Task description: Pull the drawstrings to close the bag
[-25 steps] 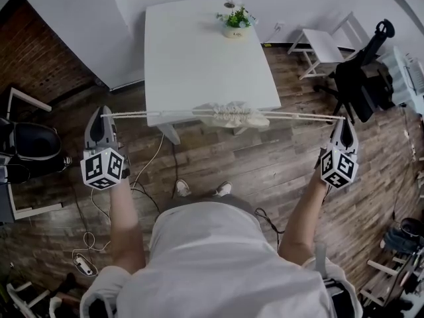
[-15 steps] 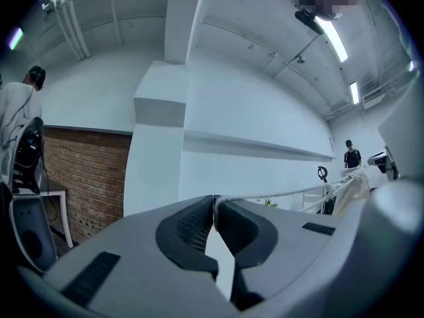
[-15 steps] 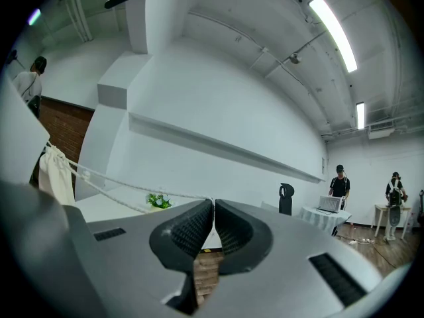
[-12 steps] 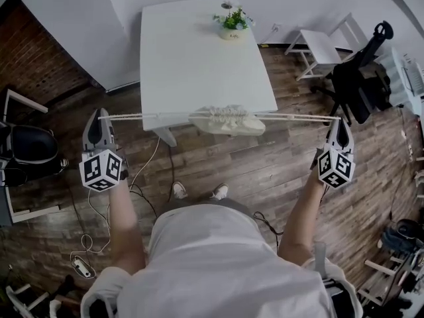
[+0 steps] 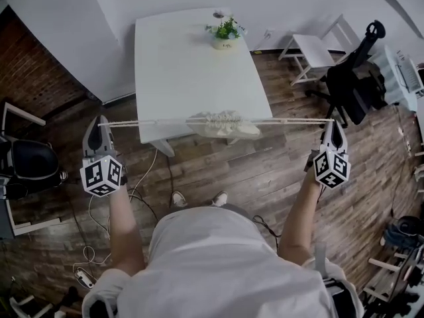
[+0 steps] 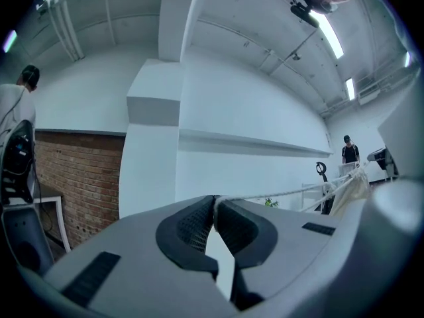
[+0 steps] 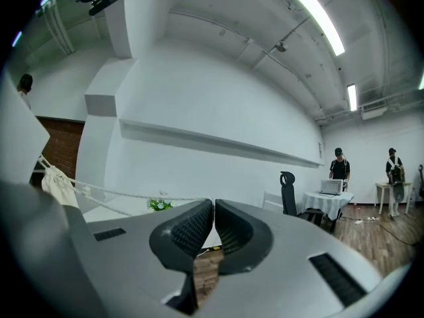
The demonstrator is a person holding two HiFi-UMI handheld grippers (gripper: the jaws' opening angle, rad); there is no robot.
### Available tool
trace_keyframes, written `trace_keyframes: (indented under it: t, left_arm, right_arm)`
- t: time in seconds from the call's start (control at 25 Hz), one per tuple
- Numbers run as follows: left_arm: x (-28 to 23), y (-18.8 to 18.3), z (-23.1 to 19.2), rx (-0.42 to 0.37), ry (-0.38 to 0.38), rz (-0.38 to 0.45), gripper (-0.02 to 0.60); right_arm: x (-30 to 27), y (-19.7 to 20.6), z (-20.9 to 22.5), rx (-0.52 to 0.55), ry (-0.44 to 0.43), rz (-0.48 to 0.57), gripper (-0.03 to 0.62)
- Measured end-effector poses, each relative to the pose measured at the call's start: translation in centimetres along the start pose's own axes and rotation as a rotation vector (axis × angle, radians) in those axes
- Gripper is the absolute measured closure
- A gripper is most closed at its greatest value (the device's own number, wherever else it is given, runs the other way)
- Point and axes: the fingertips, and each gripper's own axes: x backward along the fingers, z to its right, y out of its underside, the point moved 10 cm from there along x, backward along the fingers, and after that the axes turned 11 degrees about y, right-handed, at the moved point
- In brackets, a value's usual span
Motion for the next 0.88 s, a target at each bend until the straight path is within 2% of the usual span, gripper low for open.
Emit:
trace_keyframes:
  t: [0.28, 0.4, 0.52, 0.56, 0.72, 0.88]
  left_arm:
    - [-1.4, 0.3, -0.3, -0.031, 0.032, -0.011, 0.565]
    - [-1.6, 0.5, -0.5, 0.035, 0.027, 0.005, 0.565]
    - [-1.6, 1.6, -0.5, 0.179, 0.006, 0.016, 0.566]
    - [-1.4, 1.9, -0.3, 0.204, 0.002, 0.014, 0.566]
    - [-1.3, 1.4, 1.5, 0.172, 0.054, 0.024, 0.566]
    - [-2.7, 1.2, 3.5, 0.199, 0.142, 0.059, 0.566]
  right_arm:
    - [-0.5, -0.1, 0.1, -0.007, 0.017, 0.002, 0.554]
    - [-0.6, -0.6, -0.2, -0.051, 0.010, 0.005, 0.554]
    - [-0.7, 0.0, -1.5, -0.295, -0.069, -0.014, 0.554]
    - [-0.5, 0.3, -2.2, -0.346, -0.100, -0.025, 0.554]
    - [-0.1, 0.1, -4.8, -0.390, -0.188, -0.044, 0.554]
    - [0.6, -1.5, -6.6, -0.448, -0.289, 0.011, 0.554]
